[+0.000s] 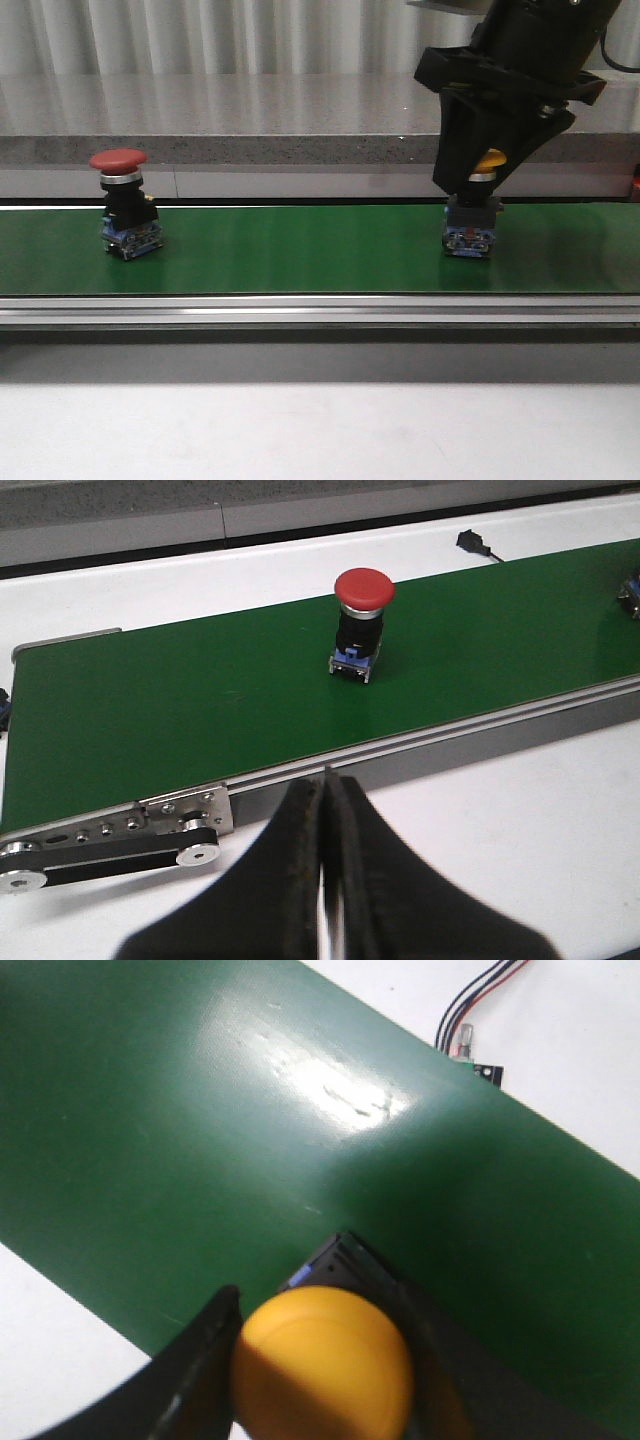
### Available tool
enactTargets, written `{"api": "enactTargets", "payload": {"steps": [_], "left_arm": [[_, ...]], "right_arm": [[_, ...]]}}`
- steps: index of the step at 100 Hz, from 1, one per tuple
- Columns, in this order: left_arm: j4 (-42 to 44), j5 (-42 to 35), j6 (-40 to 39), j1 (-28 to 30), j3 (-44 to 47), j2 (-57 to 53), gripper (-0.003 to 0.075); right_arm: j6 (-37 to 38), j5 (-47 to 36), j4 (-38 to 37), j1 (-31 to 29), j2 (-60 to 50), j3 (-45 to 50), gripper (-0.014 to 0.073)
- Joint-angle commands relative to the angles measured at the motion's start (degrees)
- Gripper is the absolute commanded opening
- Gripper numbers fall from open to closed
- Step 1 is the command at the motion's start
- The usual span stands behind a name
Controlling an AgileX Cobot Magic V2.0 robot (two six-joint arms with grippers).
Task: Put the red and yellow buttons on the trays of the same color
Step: 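Lower the right gripper onto the yellow button at the belt end and grasp, then carry the yellow button into the yellow tray and open the right gripper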
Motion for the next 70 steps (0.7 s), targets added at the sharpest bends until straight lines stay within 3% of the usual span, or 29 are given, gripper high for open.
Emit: {"api": "enactTargets", "payload": {"steps": [1, 17, 36, 70], "left_arm": [[-1.04, -4.21, 0.10, -0.48, -1.44, 0.44, -0.0020], [-1.04, -4.21, 0.10, -0.48, -1.44, 0.44, -0.0020], [-1.04, -4.21, 0.10, -0.48, -1.44, 0.44, -0.0020], [-1.04, -4.21, 0.10, -0.48, -1.44, 0.44, -0.0020]], "right_arm": [[-0.82, -2.40, 0.95, 0.08, -2.76, -1.86, 0.0111], [3.65, -3.22, 0.95, -1.48, -6.07, -1.86, 0.0112], [10.74, -2.98, -0.18, -7.98, -11.98, -0.99, 0.0112], [13.21, -0.38, -1.25, -27.78, -19.03, 0.03, 0.0112]]}}
